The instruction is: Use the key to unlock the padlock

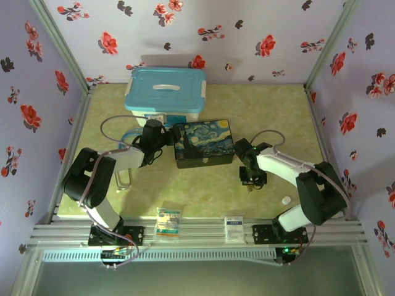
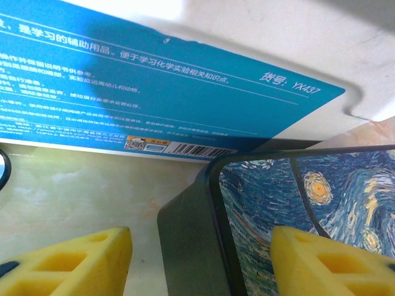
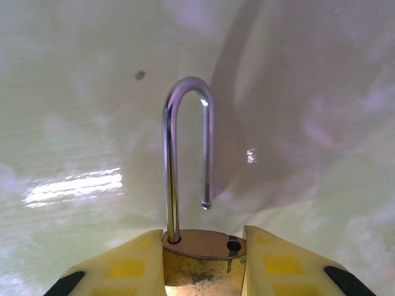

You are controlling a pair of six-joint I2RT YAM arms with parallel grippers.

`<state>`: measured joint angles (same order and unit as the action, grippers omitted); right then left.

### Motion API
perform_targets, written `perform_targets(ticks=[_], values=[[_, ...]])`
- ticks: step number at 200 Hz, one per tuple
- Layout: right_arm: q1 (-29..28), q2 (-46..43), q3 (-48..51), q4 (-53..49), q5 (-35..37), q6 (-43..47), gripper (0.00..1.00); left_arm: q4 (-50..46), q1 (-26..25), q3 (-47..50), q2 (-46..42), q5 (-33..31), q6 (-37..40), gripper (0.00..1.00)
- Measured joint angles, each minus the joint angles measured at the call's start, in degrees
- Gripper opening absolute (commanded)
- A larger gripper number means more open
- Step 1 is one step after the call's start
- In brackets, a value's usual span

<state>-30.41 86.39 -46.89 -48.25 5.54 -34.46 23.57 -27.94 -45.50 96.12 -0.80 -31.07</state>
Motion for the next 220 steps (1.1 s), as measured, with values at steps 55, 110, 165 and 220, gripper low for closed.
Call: perform_targets(ticks=[55, 110, 165, 220], values=[[-0.7, 7.3, -4.6, -3.7, 5.6, 2.4, 0.37, -5.5, 0.0, 0.0, -2.7, -0.6, 1.6, 0.75], [-0.4, 7.7, -4.8, -4.6, 7.8, 3.9, 0.52, -10.2, 0.1, -0.6, -6.9, 0.5, 0.2, 0.81], [-0.2, 2.4, -4.6, -3.3, 9.0, 4.0, 0.56, -6.3, -1.2, 2.1, -5.7, 4.0, -4.1, 0.77], [1.0, -9.4, -3.7, 0.6, 12.5, 3.9, 0.62, -3.0, -2.3, -2.0, 1.1, 6.0, -4.8, 0.72]])
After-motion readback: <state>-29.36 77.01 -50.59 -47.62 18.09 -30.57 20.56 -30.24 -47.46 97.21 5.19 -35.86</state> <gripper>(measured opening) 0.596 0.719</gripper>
